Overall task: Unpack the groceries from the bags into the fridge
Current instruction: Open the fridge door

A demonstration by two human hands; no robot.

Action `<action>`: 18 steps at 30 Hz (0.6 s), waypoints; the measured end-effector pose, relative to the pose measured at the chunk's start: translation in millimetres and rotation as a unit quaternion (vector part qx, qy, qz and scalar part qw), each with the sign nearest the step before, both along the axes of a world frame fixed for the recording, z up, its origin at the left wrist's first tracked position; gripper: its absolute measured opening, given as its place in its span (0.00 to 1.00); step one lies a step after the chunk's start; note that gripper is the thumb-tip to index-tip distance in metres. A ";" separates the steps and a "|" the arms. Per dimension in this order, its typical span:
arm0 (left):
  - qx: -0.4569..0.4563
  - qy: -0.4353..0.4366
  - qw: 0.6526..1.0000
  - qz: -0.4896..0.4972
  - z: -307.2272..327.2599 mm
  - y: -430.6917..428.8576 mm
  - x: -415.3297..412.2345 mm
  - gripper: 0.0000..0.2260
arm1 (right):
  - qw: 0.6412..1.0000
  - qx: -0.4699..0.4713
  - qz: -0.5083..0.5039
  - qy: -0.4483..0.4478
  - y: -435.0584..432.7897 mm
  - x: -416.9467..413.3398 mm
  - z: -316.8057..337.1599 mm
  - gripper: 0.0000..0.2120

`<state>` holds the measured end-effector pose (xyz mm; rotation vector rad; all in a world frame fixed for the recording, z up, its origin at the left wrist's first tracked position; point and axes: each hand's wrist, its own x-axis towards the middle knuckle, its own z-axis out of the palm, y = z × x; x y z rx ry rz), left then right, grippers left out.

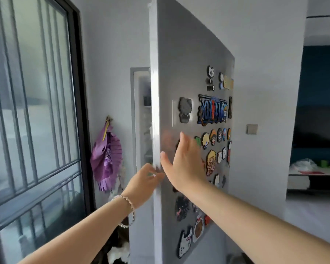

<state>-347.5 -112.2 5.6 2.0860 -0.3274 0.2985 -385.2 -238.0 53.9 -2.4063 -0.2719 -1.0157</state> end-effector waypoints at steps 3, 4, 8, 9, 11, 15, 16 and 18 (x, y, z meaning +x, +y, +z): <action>-0.005 -0.002 0.997 -0.075 -6.5 -11.4 -29.7 0.04 | 0.998 0.030 -0.063 -0.005 -11.8 -29.6 -0.4 0.39; 0.002 -0.006 0.996 -0.088 -6.9 -15.3 -37.0 0.07 | 0.995 0.044 -0.091 -0.011 -16.5 -37.1 -1.4 0.40; 0.165 -0.049 0.981 -0.089 -1.2 -40.6 -58.2 0.09 | 0.974 0.106 -0.197 -0.012 -37.3 -55.4 -7.1 0.47; 0.206 -0.055 0.974 -0.082 2.3 -48.7 -63.1 0.09 | 0.967 0.120 -0.223 -0.014 -46.4 -57.1 -8.6 0.48; 0.263 -0.053 0.961 -0.072 8.5 -65.5 -71.9 0.08 | 0.952 0.134 -0.276 -0.025 -72.5 -60.7 -12.0 0.50; 0.315 -0.050 0.946 -0.063 17.7 -105.7 -81.7 0.11 | 0.929 0.127 -0.344 -0.053 -132.9 -67.9 -16.0 0.50; 0.314 -0.051 0.946 -0.061 17.7 -116.9 -81.3 0.11 | 0.925 0.137 -0.350 -0.055 -147.0 -69.8 -15.8 0.50; 0.312 -0.056 0.946 -0.063 14.7 -141.1 -78.8 0.10 | 0.917 0.159 -0.360 -0.057 -178.1 -71.5 -14.3 0.50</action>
